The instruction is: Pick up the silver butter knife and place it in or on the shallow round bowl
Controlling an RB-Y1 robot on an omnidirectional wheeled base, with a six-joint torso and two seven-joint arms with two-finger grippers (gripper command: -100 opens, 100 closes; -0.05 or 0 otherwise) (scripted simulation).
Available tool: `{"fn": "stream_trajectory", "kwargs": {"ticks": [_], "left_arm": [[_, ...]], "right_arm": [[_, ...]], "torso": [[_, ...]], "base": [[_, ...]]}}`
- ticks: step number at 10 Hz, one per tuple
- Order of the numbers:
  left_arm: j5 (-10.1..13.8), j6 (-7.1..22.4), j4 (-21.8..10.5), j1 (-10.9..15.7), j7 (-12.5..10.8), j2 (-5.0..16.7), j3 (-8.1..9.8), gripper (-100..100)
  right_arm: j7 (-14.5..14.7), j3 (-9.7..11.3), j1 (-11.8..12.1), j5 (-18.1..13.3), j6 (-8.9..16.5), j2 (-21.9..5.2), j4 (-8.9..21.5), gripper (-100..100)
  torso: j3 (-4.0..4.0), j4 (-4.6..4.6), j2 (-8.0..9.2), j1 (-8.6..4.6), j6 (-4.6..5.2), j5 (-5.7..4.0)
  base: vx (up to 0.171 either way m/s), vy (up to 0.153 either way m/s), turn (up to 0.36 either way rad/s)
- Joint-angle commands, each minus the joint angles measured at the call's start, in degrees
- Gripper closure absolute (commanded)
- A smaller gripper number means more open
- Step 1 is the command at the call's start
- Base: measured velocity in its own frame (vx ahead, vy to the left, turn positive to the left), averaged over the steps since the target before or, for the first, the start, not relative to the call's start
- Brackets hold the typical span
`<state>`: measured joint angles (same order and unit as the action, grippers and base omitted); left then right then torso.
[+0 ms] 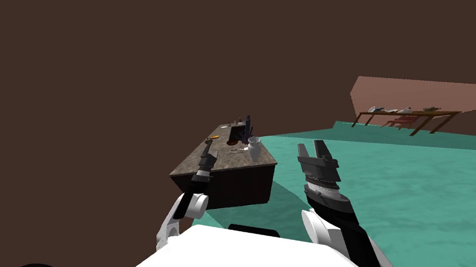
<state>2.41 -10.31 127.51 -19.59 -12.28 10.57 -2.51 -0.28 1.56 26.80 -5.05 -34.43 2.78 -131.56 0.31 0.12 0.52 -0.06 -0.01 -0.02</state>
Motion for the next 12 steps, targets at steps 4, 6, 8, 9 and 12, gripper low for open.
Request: {"fn": "stream_trajectory", "kwargs": {"ticks": [4, 6, 8, 9, 12], "left_arm": [[0.93, 5.62, -3.59, 4.69, -1.88, 3.34, 0.51, -100], [1.50, 8.46, -5.70, 7.23, -2.68, 4.77, 0.69, -100], [2.19, 11.48, -7.99, 9.87, -3.48, 6.20, 0.84, -100], [3.00, 13.44, -10.29, 11.99, -4.28, 7.62, 0.97, -100], [3.94, 17.93, -13.08, 15.32, -5.06, 9.04, 1.08, -100]], "right_arm": [[0.00, 0.00, 0.00, 0.00, 0.00, 0.00, 0.00, 0], [0.00, 0.00, 0.00, 0.00, 0.00, 0.00, 0.00, 0], [0.00, 0.00, 0.00, 0.00, 0.00, 0.00, 0.00, 0], [0.00, 0.00, 0.01, 0.00, 0.00, 0.00, 0.00, 0], [0.00, 0.00, 0.00, 0.00, 0.00, 0.00, 0.00, 0]], "torso": [[-0.05, -0.02, -0.07, -0.05, 0.02, -0.01], [-0.09, -0.04, -0.14, -0.05, 0.01, -0.01], [-0.08, -0.03, -0.13, -0.06, 0.01, -0.01], [-0.10, -0.03, -0.18, -0.01, 0.00, 0.00], [-0.10, -0.04, -0.18, 0.00, 0.01, 0.00]], "base": [[-0.114, -0.034, -0.046], [-0.094, -0.034, -0.057], [-0.103, -0.034, -0.068], [-0.105, -0.025, -0.096], [-0.089, -0.027, -0.062]]}}
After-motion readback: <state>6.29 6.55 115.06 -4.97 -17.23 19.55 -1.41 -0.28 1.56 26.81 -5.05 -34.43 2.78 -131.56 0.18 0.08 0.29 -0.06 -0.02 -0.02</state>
